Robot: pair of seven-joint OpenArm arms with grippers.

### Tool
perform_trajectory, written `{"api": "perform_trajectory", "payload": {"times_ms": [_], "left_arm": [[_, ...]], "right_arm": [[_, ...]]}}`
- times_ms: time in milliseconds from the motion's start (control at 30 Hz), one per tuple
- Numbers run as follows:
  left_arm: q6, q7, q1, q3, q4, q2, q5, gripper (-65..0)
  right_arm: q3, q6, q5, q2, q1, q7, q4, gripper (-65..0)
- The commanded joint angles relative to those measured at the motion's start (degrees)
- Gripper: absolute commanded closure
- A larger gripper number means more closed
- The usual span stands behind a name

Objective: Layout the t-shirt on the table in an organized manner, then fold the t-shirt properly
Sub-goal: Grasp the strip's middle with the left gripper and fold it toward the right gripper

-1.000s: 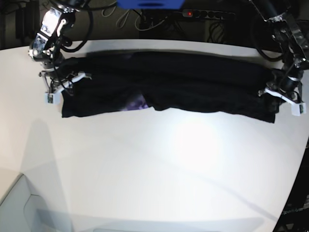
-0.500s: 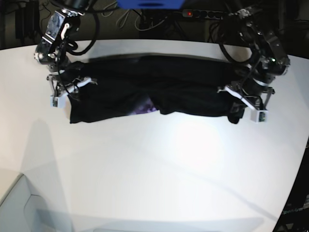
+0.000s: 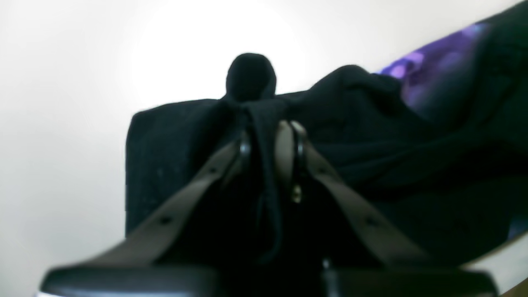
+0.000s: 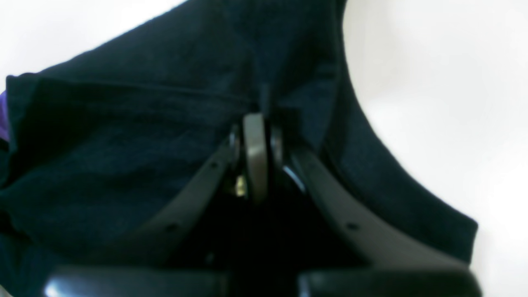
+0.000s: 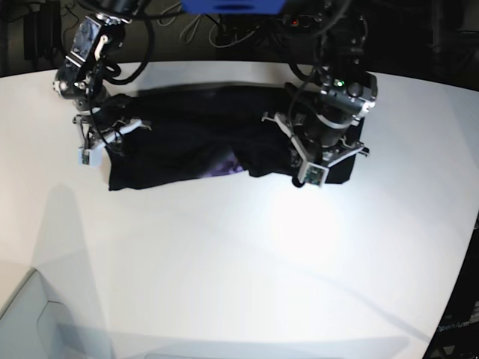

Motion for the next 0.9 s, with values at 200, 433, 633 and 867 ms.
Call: {"api": "perform_trajectory", "payload": {"times_ms": [200, 433, 633, 867], "left_arm": [[8.3, -1.5, -0.5, 9.3, -0.4, 0.4, -0.8, 0.0], [8.5, -1.5, -1.6, 11.9, -4.8, 0.4, -0.8, -0.4], [8.5, -1.5, -1.7, 11.8, -5.0, 0.4, -0.9, -0.5], [8.4, -1.6, -2.7, 12.9, -4.9, 0.4, -3.4, -0.5]], "right_arm": [[-0.1, 0.0, -2.2, -0.2, -0.3, -3.5, -0.1, 0.0], [-0.1, 0.0, -2.2, -0.1, -0.3, -3.5, 0.0, 0.0], [-0.1, 0.0, -2.2, -0.1, -0.4, -3.5, 0.1, 0.0], [-0.1, 0.0, -2.2, -0.1, -0.3, -3.5, 0.1, 0.0]]}}
